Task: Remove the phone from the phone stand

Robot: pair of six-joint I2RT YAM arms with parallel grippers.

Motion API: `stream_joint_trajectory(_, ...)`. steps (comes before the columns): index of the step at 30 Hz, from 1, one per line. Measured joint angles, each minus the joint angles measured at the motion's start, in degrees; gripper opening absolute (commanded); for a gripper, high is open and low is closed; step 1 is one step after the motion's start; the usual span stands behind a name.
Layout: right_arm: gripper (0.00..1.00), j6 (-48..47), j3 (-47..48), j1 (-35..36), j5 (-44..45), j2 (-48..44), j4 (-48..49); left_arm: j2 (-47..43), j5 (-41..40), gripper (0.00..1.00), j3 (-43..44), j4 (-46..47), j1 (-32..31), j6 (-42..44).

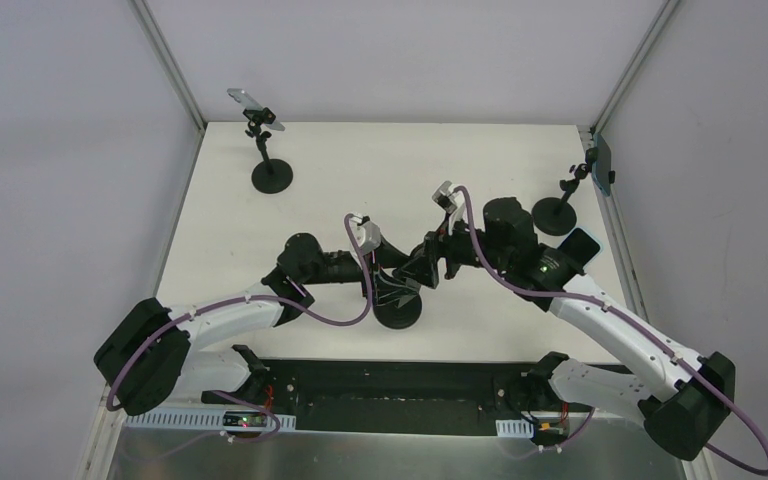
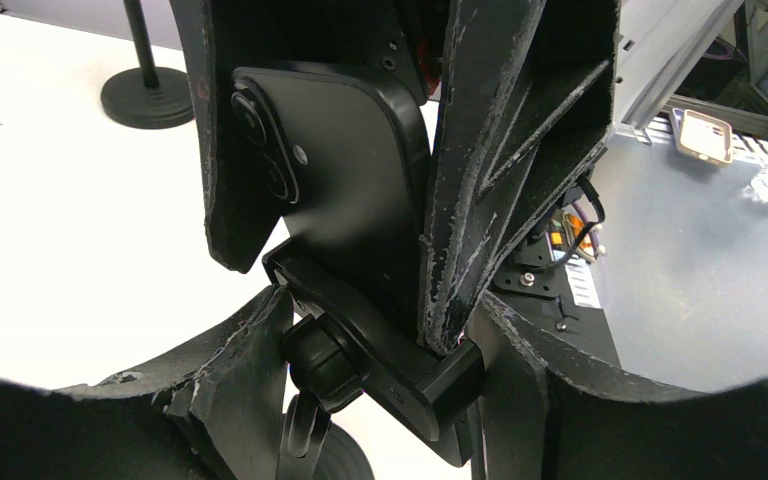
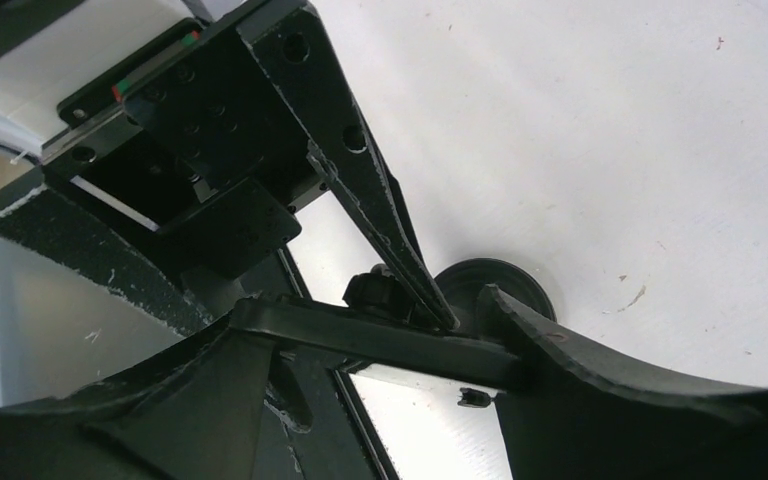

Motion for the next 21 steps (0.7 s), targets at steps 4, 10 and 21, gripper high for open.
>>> stream_joint_trajectory(4, 0.00, -1.05, -1.20, -0.24, -2.29, -1.55, 0.39, -0.09, 1.18, 0.00, 0.00, 0.04, -0.52, -0.07)
stream_joint_trajectory(10, 0.00, -2.12, -3.43, -0.39, -4.63, -4.15, 2.19, -0.31, 2.91, 0.00, -0.04, 0.09, -0.90, -0.17)
stream_joint_trajectory(21, 0.09, -0.42, -3.52, -0.70, -5.95, -4.28, 2.01, -0.33, 3.80, 0.00, -0.17, 0.37, -0.87, -1.07)
